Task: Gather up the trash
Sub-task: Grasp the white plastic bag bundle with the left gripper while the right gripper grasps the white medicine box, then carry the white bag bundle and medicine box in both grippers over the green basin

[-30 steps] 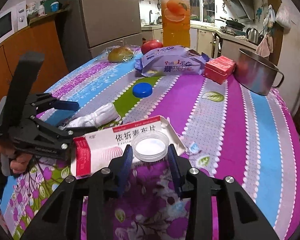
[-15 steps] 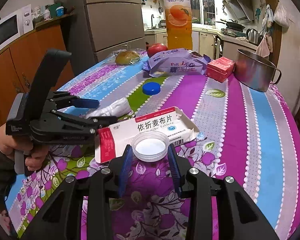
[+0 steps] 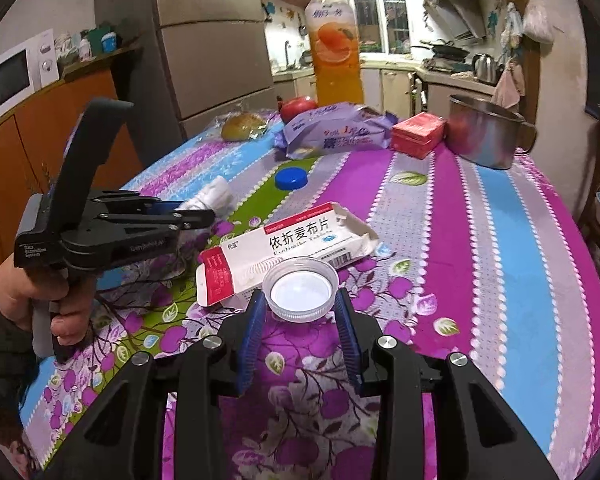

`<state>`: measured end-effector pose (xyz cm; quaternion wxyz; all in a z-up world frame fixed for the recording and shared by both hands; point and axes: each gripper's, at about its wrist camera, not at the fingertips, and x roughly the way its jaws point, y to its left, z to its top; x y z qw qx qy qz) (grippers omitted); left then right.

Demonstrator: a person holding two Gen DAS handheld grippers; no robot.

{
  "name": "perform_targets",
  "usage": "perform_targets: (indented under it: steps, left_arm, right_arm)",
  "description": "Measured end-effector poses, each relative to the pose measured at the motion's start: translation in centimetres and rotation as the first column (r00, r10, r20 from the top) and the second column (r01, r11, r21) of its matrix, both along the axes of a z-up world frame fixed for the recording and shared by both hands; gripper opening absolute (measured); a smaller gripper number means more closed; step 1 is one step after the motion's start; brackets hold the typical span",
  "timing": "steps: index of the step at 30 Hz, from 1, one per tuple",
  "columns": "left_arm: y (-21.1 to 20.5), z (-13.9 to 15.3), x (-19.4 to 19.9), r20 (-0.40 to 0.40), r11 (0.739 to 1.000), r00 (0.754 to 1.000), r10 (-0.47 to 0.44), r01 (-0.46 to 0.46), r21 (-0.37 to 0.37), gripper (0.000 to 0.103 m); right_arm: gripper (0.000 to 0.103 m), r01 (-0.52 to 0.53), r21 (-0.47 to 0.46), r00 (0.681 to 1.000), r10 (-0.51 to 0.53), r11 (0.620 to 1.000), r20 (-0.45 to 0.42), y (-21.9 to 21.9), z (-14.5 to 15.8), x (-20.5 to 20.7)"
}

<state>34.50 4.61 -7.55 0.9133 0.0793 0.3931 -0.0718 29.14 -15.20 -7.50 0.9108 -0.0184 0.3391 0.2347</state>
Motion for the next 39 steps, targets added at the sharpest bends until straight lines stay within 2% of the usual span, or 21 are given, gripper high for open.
perform_targets:
  steps: [8,15,23,32,39]
  left_arm:
    - [-1.5,4.7,-6.0,0.159,0.999,0.986,0.04,-0.038,-0.015,0.021]
    - [-4.1,7.0,-10.9,0.24,0.996,0.969,0.064,-0.05,-0.067,0.021]
    - [-6.7,8.1,-13.0,0.262,0.994,0.964,0.045,-0.017,-0.109,0.021]
    - [-9.8,9.0,-14.1,0.277,0.993,0.961,0.002,0.03,-0.112,0.021]
    - [-13.9,8.9,-13.9,0.268,0.991,0.962,-0.055,0.084,-0.099,0.021]
  right_arm:
    - [0.037,0.12,0.011,0.985,-0.12,0.993,0.123,-1.8,3.1,-3.8]
    - [0.037,0.22,0.042,0.955,-0.224,0.975,0.196,-3.6,5.9,-7.0]
    - [0.037,0.258,0.039,0.934,-0.26,0.965,0.244,-4.9,7.8,-10.5]
    - [0.037,0.298,0.042,0.918,-0.298,0.954,0.261,-7.8,9.2,-13.2]
    - [0.037,0.355,0.035,0.898,-0.352,0.934,0.264,-11.6,10.2,-14.9]
